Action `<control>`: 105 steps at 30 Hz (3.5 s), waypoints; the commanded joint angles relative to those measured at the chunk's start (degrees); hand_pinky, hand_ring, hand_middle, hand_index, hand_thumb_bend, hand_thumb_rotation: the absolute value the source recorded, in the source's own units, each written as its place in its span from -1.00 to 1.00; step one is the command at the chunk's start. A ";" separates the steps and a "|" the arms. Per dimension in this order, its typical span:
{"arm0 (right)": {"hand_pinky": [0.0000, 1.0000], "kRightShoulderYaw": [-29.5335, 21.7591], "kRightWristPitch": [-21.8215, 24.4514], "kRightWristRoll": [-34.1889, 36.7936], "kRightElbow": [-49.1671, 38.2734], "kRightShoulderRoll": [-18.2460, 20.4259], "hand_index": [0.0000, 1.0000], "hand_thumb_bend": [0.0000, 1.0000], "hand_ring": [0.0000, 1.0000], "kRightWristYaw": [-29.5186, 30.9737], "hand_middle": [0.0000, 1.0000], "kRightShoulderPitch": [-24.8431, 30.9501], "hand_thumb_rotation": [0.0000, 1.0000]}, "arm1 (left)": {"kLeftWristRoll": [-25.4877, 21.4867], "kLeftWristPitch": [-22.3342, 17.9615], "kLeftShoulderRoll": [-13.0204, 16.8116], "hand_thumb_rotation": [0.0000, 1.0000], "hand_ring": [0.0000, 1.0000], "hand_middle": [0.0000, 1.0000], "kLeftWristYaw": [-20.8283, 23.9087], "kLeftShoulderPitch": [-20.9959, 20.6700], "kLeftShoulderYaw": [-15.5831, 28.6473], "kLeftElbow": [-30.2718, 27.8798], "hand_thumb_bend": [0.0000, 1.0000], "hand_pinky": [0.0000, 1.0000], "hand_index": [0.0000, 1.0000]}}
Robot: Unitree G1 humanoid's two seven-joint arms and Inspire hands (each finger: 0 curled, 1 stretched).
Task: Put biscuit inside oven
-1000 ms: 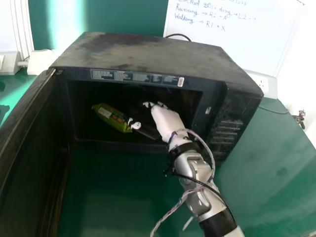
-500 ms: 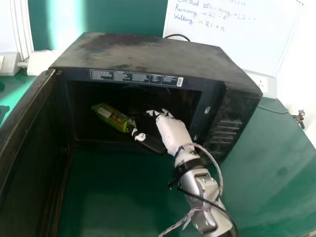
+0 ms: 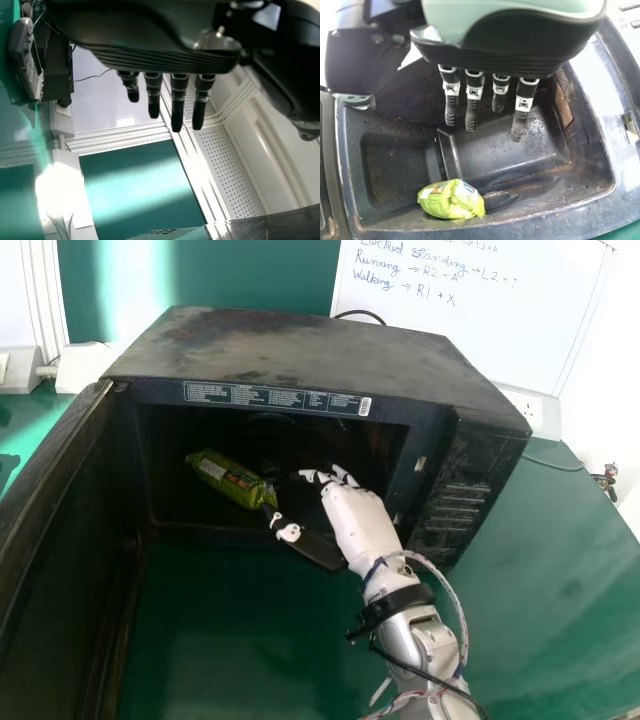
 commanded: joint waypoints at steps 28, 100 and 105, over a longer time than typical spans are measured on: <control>0.39 -7.51 -0.53 1.38 -19.93 -0.02 0.74 0.61 0.57 6.60 0.73 15.30 0.77 | -0.33 -0.60 1.58 1.00 0.90 0.75 -0.11 -0.80 0.70 1.95 1.00 1.00 0.73; 0.79 -49.70 11.15 74.64 -29.34 -2.64 0.77 0.54 0.87 18.20 0.83 37.42 1.00 | -2.73 1.38 5.71 1.00 0.90 0.75 -0.37 -4.13 2.31 6.74 1.00 1.00 0.76; 0.88 -53.19 11.83 81.24 -26.96 -3.89 0.77 0.55 0.87 19.21 0.84 37.97 1.00 | -6.22 1.96 6.07 1.00 0.92 0.77 -1.52 -4.26 2.46 7.03 1.00 1.00 0.76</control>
